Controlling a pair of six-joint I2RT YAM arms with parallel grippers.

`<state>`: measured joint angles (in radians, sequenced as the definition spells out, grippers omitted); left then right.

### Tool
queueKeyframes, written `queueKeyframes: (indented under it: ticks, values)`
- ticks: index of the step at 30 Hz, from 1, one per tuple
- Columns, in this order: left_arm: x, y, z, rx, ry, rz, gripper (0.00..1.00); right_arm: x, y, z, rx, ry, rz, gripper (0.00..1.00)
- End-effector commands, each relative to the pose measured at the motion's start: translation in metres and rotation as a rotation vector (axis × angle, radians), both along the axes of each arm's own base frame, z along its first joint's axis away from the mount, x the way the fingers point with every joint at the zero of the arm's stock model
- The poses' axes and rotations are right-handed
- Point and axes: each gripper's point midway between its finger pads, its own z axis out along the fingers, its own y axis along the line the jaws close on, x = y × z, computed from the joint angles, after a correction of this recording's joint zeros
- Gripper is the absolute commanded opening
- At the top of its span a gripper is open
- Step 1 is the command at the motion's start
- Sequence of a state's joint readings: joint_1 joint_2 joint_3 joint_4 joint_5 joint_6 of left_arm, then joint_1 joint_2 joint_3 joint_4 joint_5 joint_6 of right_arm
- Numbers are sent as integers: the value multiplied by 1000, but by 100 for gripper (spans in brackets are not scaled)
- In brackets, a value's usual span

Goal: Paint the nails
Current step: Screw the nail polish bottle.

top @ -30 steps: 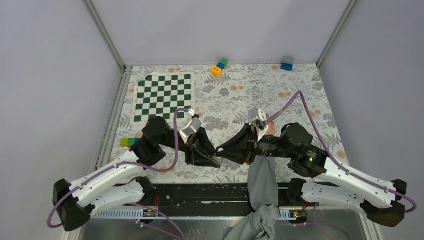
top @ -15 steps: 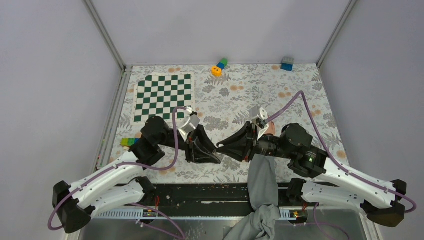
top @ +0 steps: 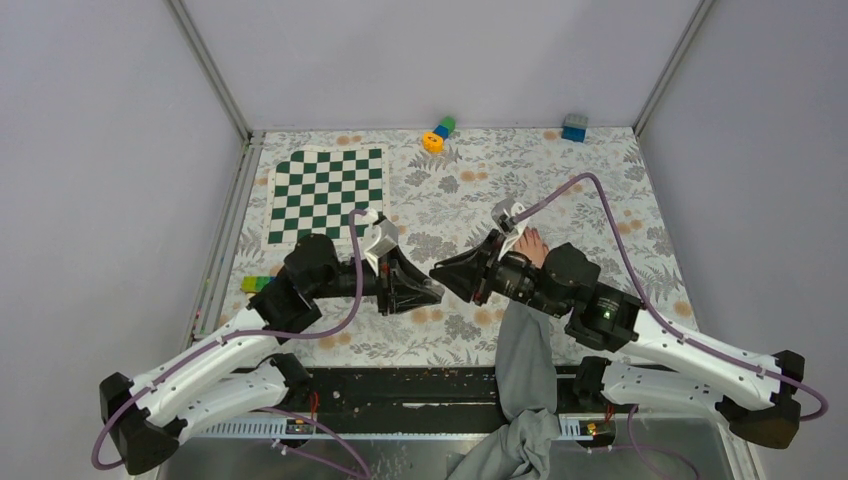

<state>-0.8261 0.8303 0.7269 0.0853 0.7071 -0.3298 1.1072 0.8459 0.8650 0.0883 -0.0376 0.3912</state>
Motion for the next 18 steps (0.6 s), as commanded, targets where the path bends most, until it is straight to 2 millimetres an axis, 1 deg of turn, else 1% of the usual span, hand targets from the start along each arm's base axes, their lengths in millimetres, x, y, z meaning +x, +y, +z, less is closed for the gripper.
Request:
queueKeyframes:
  ticks: [1,4,9,10,14,18]
  values:
    - [46,12,24,-42,-101,267,0,12,-3,-27,-58,159,-118,0]
    - [59,16,17,-14,-86,339,0,21,-2,-37,-61,224,-192,0]
    - [78,22,4,45,-52,451,0,31,5,-44,-58,294,-266,0]
    - [81,23,4,47,-53,466,0,34,6,-45,-59,303,-281,0]
    - [88,28,-6,90,-32,519,0,40,9,-49,-68,330,-333,0]
    - [93,31,-10,108,-20,552,0,47,8,-56,-84,368,-401,0]
